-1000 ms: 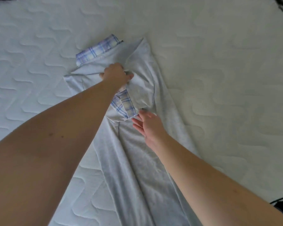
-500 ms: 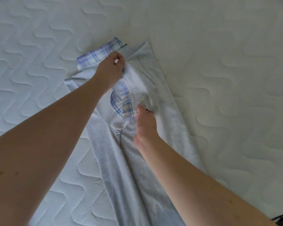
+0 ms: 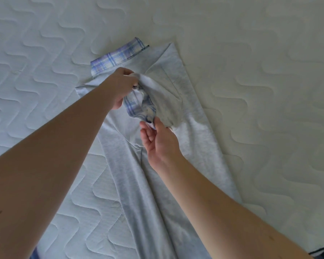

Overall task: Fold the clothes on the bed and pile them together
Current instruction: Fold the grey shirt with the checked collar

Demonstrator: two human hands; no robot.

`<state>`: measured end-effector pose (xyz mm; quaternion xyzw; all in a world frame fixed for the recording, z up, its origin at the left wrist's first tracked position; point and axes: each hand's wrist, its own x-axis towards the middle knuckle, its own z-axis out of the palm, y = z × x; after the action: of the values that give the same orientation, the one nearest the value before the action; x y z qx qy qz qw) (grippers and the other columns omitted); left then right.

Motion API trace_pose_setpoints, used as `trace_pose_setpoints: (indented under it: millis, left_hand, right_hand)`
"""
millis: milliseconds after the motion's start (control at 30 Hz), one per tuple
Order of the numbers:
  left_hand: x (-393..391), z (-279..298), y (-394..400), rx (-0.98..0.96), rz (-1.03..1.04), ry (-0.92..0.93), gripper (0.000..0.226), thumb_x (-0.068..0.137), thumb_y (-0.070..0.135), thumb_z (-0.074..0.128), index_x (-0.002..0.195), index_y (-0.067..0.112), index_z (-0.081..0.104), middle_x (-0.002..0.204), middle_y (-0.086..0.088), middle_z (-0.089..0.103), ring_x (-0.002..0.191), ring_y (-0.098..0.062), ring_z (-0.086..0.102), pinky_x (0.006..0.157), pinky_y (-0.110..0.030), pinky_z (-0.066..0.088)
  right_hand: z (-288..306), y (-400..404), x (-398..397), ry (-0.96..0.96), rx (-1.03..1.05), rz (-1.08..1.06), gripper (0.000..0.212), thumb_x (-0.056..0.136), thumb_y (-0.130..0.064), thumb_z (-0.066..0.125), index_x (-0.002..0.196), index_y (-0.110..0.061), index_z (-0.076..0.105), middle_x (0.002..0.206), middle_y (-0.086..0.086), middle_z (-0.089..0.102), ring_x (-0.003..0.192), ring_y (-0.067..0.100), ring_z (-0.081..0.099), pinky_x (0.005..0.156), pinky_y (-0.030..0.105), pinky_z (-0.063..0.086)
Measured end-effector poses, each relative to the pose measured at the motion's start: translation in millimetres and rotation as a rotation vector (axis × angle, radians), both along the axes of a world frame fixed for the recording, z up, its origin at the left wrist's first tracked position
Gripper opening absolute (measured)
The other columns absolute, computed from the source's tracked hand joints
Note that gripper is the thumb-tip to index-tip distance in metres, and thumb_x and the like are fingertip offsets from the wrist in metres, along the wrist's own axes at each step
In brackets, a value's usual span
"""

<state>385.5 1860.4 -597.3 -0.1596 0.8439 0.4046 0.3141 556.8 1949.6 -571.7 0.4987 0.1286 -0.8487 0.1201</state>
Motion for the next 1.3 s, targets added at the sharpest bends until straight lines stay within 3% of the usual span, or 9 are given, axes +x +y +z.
trace_pose_setpoints:
  millis: [167, 267, 400, 533, 667, 800, 933, 1100, 1300]
  left_hand:
    - [13, -2, -16, 0.156, 0.284, -0.083, 0.003, 0.09, 0.017, 0.064, 0.088, 0.016, 0.067, 0.1, -0.008, 0.07, 0.099, -0.021, 0.064, 0.091, -0.026, 0.051]
    - [19, 2, -23, 0.109, 0.225, 0.05, 0.009, 0.088, 0.03, 0.072, 0.088, 0.023, 0.067, 0.094, -0.002, 0.071, 0.094, -0.021, 0.067, 0.086, -0.031, 0.055]
    - [23, 14, -41, 0.268, -0.038, 0.426, 0.008, 0.089, 0.038, 0.068, 0.093, 0.034, 0.073, 0.084, 0.011, 0.074, 0.081, -0.006, 0.068, 0.073, -0.019, 0.053]
    - [22, 1, -61, 0.452, 0.081, 0.264, 0.02, 0.101, 0.035, 0.05, 0.108, 0.033, 0.068, 0.1, 0.007, 0.074, 0.081, -0.011, 0.068, 0.068, -0.026, 0.055]
    - [31, -22, -70, 0.051, 0.26, 0.122, 0.034, 0.101, 0.045, 0.045, 0.122, 0.023, 0.061, 0.104, -0.003, 0.07, 0.08, -0.015, 0.063, 0.071, -0.032, 0.055]
    - [50, -31, -68, -0.108, -0.089, 0.345, 0.039, 0.088, 0.017, 0.065, 0.121, 0.03, 0.052, 0.097, 0.007, 0.059, 0.076, -0.005, 0.056, 0.055, -0.005, 0.042]
    - [56, -33, -64, -0.194, -0.489, 0.368, 0.077, 0.077, 0.004, 0.071, 0.142, 0.028, 0.037, 0.129, -0.001, 0.045, 0.111, -0.014, 0.047, 0.09, -0.022, 0.039]
    - [52, -25, -46, -0.302, -0.391, 0.654, 0.039, 0.099, 0.016, 0.05, 0.136, 0.022, 0.044, 0.113, -0.008, 0.063, 0.095, -0.023, 0.059, 0.077, -0.037, 0.048]
    - [42, -17, -67, -0.408, -0.437, 0.824, 0.024, 0.103, 0.018, 0.039, 0.121, 0.011, 0.054, 0.104, -0.013, 0.066, 0.088, -0.036, 0.062, 0.068, -0.038, 0.044]
  right_hand:
    - [-2, 7, 4, 0.006, 0.002, 0.017, 0.028, 0.097, -0.025, 0.058, 0.121, -0.011, 0.057, 0.117, 0.005, 0.068, 0.076, 0.01, 0.073, 0.057, 0.02, 0.054]
    - [-3, 5, 7, 0.006, 0.017, 0.096, 0.022, 0.093, -0.026, 0.064, 0.112, -0.014, 0.063, 0.105, 0.004, 0.072, 0.072, 0.008, 0.072, 0.056, 0.02, 0.053]
    - [-4, 3, 11, 0.079, 0.001, 0.06, 0.013, 0.09, -0.03, 0.066, 0.094, -0.018, 0.067, 0.078, -0.003, 0.073, 0.064, 0.006, 0.068, 0.057, 0.018, 0.052]
    - [-8, -4, 12, 0.126, -0.004, 0.114, 0.018, 0.09, -0.036, 0.065, 0.094, -0.019, 0.066, 0.079, -0.004, 0.073, 0.064, 0.005, 0.068, 0.056, 0.018, 0.052]
    - [-21, -11, 16, 0.034, 0.018, 0.387, 0.026, 0.095, -0.038, 0.058, 0.105, -0.015, 0.065, 0.089, -0.001, 0.076, 0.074, 0.006, 0.072, 0.059, 0.02, 0.055]
    - [-35, -8, 25, -0.056, 0.06, 0.464, 0.019, 0.096, -0.029, 0.059, 0.1, -0.012, 0.064, 0.087, 0.001, 0.077, 0.074, 0.008, 0.073, 0.055, 0.02, 0.054]
    - [-38, -8, 28, -0.013, 0.153, 0.53, 0.019, 0.095, -0.031, 0.061, 0.102, -0.013, 0.063, 0.085, -0.001, 0.077, 0.072, 0.011, 0.074, 0.053, 0.02, 0.054]
    - [-38, -12, 27, 0.015, 0.188, 0.576, 0.014, 0.097, -0.027, 0.059, 0.101, -0.014, 0.061, 0.085, -0.002, 0.076, 0.071, 0.008, 0.073, 0.051, 0.018, 0.053]
    - [-44, -7, 36, 0.1, 0.198, 0.572, 0.024, 0.092, -0.043, 0.061, 0.1, -0.021, 0.064, 0.09, -0.006, 0.076, 0.077, 0.006, 0.072, 0.06, 0.02, 0.052]
